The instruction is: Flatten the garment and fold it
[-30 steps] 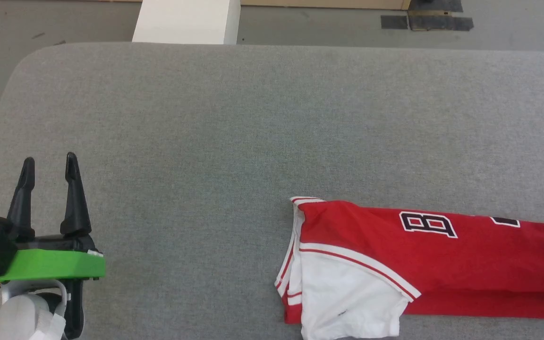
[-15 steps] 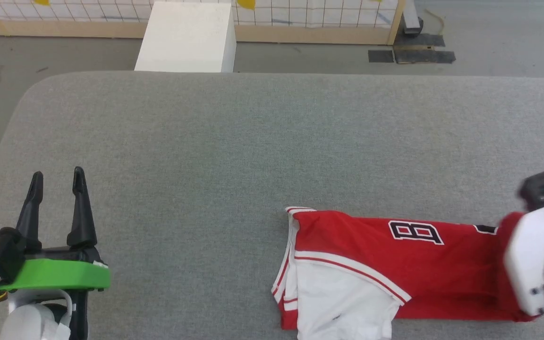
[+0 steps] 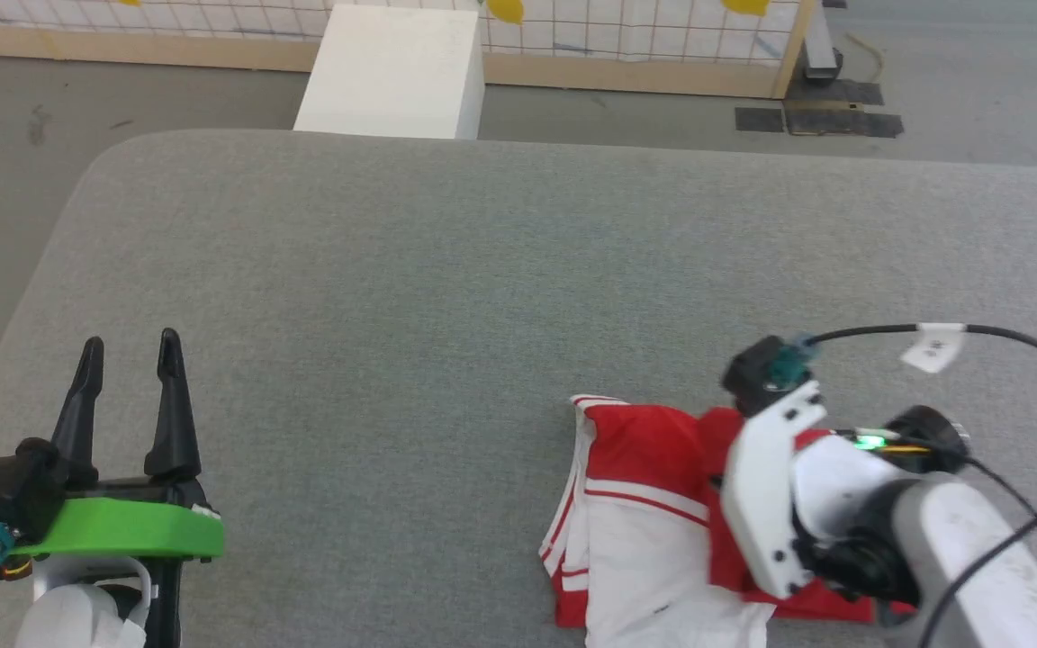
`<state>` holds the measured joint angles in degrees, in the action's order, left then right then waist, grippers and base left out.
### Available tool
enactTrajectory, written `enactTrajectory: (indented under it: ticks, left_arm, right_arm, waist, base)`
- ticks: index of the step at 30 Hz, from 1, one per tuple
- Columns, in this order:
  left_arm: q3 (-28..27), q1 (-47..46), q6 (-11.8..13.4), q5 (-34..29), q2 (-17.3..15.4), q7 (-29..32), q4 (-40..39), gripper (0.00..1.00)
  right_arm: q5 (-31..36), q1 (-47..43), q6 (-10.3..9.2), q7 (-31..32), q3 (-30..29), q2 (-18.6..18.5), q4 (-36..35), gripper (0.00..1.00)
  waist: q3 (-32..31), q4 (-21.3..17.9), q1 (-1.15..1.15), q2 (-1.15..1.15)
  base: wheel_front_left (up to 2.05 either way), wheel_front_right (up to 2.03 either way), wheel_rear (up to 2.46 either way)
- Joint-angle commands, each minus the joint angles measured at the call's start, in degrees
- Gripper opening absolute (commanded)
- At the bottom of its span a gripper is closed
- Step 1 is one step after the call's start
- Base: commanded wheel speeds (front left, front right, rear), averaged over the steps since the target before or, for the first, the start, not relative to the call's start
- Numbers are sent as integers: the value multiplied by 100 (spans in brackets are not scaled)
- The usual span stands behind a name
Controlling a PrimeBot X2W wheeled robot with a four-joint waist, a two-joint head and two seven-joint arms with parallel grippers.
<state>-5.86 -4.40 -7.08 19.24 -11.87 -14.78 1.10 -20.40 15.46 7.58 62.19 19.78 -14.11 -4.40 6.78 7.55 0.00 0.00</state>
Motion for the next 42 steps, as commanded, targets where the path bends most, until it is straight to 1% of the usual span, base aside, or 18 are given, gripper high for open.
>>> enactTrajectory:
  ticks: [1,8,14,18,19,20,25,28,31,33,37,39,42]
  left_arm:
    - [17,38,-35,36,1,-22,9,100]
    - [33,13,-37,82,34,-22,38,100]
    - [55,-30,-38,99,77,-22,46,100]
    - [76,-64,-39,110,100,-22,74,100]
    - [79,-67,-39,112,104,-22,82,100]
    - [82,-72,-39,116,108,-22,91,100]
    - [93,-52,-40,124,89,-22,125,100]
    - [112,-16,-40,115,68,-22,130,100]
    - [124,13,-39,99,62,-22,138,100]
    - [134,29,-23,42,52,-22,133,100]
    - [131,25,77,-102,66,-22,96,100]
    - [148,28,116,-200,58,-22,78,100]
    - [115,34,246,-343,71,-22,24,100]
  right_arm:
    - [7,144,-9,-141,89,91,130,0]
    - [88,409,-9,-706,422,536,1035,0]
    - [183,472,-9,-1181,470,754,1840,0]
    - [203,540,-9,-1447,476,853,2257,0]
    - [191,555,-9,-1487,499,877,2315,32]
    - [186,591,-9,-1541,555,902,2347,100]
    - [-27,771,-9,-1669,925,1004,2224,100]
    - [-198,887,-9,-1728,1158,1036,1978,100]
    - [-389,959,-9,-1892,1263,1050,1673,100]
    - [-480,979,-9,-2031,1224,1034,1438,100]
    - [-347,966,-9,-2396,874,843,914,100]
    - [-183,893,-9,-2565,579,742,685,100]
    - [152,679,-9,-2743,-18,609,380,100]
  waist:
    - [21,62,0,0]
    - [110,194,0,0]
    - [230,270,0,0]
    - [265,294,0,0]
    - [265,297,0,0]
    - [268,298,0,0]
    - [215,236,0,0]
    - [142,148,0,0]
    - [43,37,0,0]
    - [-17,-48,0,0]
    - [-104,-257,0,0]
    - [-132,-371,0,0]
    - [-147,-537,0,0]
  base:
    - [0,0,0]
    - [0,0,0]
    - [0,0,0]
    - [0,0,0]
    - [0,0,0]
    - [0,0,0]
    - [0,0,0]
    - [0,0,0]
    - [0,0,0]
    - [0,0,0]
    - [0,0,0]
    - [0,0,0]
    - [0,0,0]
